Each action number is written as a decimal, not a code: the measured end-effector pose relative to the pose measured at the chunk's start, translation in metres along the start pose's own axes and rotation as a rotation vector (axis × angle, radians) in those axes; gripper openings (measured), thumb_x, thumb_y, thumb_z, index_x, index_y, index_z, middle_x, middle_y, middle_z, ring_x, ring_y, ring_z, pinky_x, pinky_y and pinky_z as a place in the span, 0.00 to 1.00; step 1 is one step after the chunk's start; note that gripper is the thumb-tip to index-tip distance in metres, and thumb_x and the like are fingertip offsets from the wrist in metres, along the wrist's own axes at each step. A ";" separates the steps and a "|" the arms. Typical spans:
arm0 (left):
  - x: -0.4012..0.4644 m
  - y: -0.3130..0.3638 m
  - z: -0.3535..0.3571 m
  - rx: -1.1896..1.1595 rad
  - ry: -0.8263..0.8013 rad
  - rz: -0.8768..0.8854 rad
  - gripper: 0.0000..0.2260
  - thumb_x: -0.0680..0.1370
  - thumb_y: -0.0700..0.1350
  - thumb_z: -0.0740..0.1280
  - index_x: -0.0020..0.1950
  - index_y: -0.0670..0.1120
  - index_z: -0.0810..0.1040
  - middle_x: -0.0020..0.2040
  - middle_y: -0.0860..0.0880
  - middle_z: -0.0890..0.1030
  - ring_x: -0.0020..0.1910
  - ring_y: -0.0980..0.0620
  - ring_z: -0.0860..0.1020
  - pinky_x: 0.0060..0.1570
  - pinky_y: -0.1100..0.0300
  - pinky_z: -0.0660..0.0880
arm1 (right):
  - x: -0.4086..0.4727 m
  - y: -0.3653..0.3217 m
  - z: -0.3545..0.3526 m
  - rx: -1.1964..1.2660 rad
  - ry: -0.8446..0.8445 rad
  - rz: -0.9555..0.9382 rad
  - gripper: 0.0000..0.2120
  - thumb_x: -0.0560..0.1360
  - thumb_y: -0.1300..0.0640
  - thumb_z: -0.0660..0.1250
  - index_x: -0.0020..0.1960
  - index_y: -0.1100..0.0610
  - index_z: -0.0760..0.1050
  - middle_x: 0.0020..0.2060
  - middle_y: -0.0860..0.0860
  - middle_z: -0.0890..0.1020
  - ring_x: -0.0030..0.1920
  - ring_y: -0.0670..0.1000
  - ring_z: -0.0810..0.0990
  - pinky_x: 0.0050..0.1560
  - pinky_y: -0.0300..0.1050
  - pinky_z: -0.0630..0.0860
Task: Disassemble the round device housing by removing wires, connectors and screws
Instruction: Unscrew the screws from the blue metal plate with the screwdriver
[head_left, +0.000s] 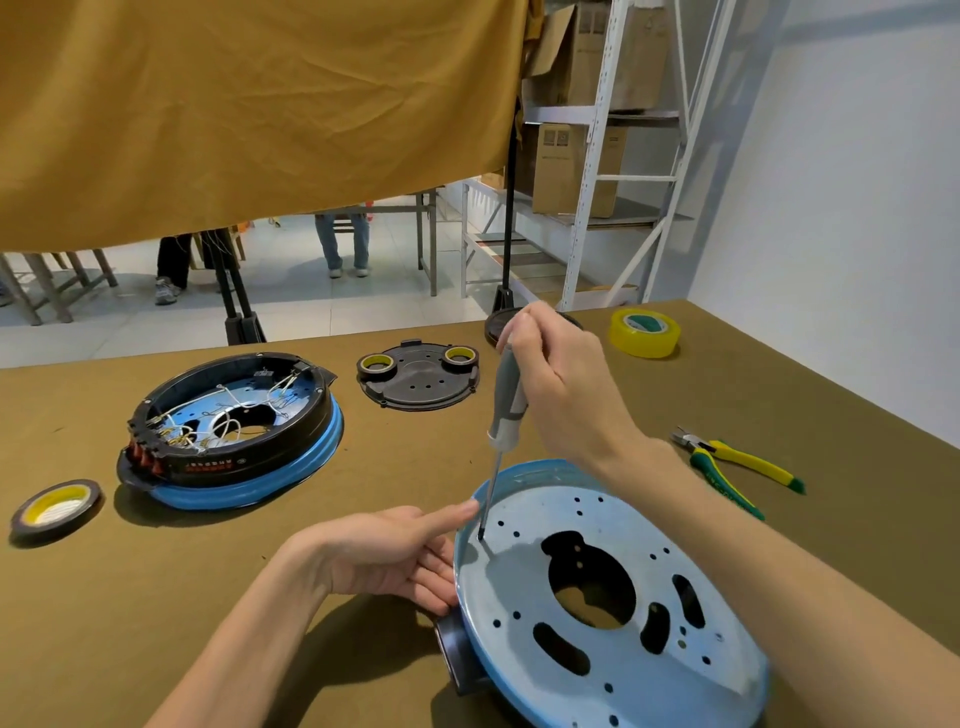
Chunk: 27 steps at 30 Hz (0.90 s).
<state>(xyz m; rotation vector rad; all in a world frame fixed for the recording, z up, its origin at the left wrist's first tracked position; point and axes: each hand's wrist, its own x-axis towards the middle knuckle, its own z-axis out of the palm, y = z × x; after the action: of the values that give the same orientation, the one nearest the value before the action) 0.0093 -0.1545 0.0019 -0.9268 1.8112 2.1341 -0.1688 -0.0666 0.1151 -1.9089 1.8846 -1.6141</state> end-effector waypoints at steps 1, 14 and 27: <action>0.001 -0.002 0.000 -0.011 -0.003 0.006 0.48 0.68 0.72 0.71 0.70 0.33 0.75 0.53 0.40 0.81 0.48 0.48 0.80 0.55 0.56 0.79 | 0.000 -0.003 -0.005 -0.158 -0.026 -0.060 0.20 0.83 0.43 0.55 0.43 0.57 0.71 0.29 0.52 0.77 0.30 0.54 0.76 0.31 0.52 0.71; -0.001 -0.017 0.010 -0.038 0.076 0.102 0.44 0.71 0.73 0.70 0.64 0.33 0.79 0.46 0.44 0.83 0.43 0.50 0.81 0.51 0.58 0.79 | 0.019 -0.062 -0.056 -0.459 -0.778 -0.091 0.05 0.82 0.52 0.63 0.54 0.49 0.77 0.46 0.48 0.83 0.45 0.51 0.83 0.43 0.47 0.81; -0.003 -0.020 0.023 -0.056 0.193 0.130 0.48 0.66 0.75 0.70 0.63 0.32 0.79 0.44 0.44 0.82 0.41 0.51 0.79 0.47 0.60 0.78 | 0.025 -0.075 -0.050 -0.592 -0.871 -0.120 0.12 0.78 0.49 0.71 0.57 0.49 0.71 0.43 0.43 0.80 0.48 0.49 0.79 0.46 0.46 0.78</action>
<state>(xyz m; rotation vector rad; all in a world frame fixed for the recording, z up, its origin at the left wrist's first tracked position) 0.0147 -0.1276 -0.0116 -1.0911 1.9595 2.2528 -0.1518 -0.0341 0.2013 -2.3597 1.9081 -0.0664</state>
